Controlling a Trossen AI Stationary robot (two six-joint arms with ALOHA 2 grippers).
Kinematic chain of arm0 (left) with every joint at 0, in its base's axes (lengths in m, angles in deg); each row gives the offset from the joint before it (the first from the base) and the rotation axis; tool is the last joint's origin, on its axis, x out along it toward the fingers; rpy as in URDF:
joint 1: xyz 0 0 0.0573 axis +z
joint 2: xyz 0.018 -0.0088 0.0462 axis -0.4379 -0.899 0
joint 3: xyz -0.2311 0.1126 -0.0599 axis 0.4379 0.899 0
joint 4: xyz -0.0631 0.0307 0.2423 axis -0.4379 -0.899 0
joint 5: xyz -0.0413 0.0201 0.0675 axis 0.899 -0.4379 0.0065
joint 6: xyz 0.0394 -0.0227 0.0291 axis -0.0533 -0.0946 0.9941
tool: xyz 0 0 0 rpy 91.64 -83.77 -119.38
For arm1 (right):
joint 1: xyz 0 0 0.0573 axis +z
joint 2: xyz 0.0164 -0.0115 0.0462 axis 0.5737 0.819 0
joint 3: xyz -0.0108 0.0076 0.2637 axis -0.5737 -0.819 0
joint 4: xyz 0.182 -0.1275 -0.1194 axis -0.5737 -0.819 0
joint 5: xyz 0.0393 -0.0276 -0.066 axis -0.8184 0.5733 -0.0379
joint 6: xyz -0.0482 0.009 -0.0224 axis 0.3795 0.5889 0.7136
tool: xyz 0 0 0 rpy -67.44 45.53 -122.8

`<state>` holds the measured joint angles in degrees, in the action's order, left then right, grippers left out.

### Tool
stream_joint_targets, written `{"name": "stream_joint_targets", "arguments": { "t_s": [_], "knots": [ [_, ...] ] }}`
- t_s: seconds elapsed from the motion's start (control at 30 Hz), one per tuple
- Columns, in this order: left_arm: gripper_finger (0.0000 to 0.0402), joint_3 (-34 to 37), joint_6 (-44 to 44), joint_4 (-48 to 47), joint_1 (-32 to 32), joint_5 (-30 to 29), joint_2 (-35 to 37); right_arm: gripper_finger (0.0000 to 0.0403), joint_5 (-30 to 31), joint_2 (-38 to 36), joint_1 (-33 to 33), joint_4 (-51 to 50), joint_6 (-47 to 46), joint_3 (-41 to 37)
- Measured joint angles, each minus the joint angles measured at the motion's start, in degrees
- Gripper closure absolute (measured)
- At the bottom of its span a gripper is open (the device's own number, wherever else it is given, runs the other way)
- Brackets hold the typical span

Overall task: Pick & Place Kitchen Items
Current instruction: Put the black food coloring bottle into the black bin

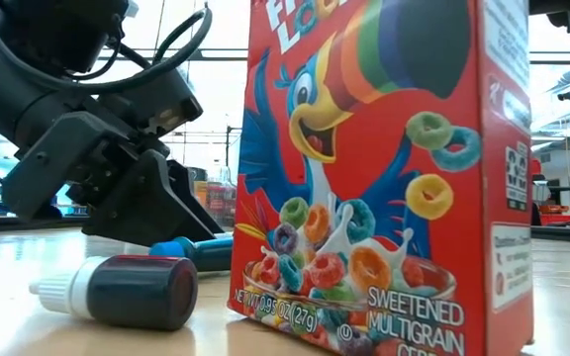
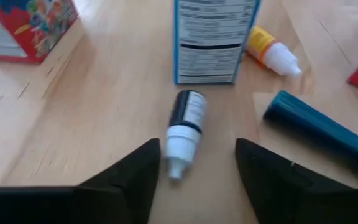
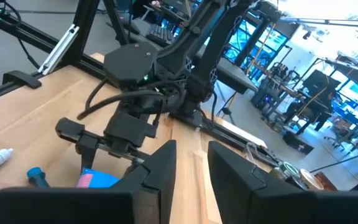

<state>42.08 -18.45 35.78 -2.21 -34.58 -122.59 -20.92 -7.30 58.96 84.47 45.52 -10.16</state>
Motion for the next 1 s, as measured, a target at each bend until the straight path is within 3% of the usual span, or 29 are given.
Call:
{"name": "stream_joint_targets", "arguments": {
  "t_s": [0.3, 0.43, 0.77, 1.0],
  "knots": [
    [0.0301, 0.13, 4.50, 2.31, 1.23, 3.10, -0.15, 0.0301, -0.13, 0.00, 0.00, -0.02, -1.34, 0.00],
    [0.0334, 0.17, 4.50, 2.30, 2.11, 2.89, -0.15, 0.0301, -0.15, 0.00, 0.00, -0.02, -1.58, 0.00],
    [0.0331, 0.28, 4.72, 1.15, 2.88, -2.52, 0.23, 0.0301, -0.17, 0.00, 0.00, -0.04, -1.59, 0.00],
    [0.0338, 0.35, 4.69, -6.70, 8.88, -4.75, 4.17, 0.0301, -0.15, 0.00, 0.00, -0.11, -3.12, 0.00]
  ]
}}
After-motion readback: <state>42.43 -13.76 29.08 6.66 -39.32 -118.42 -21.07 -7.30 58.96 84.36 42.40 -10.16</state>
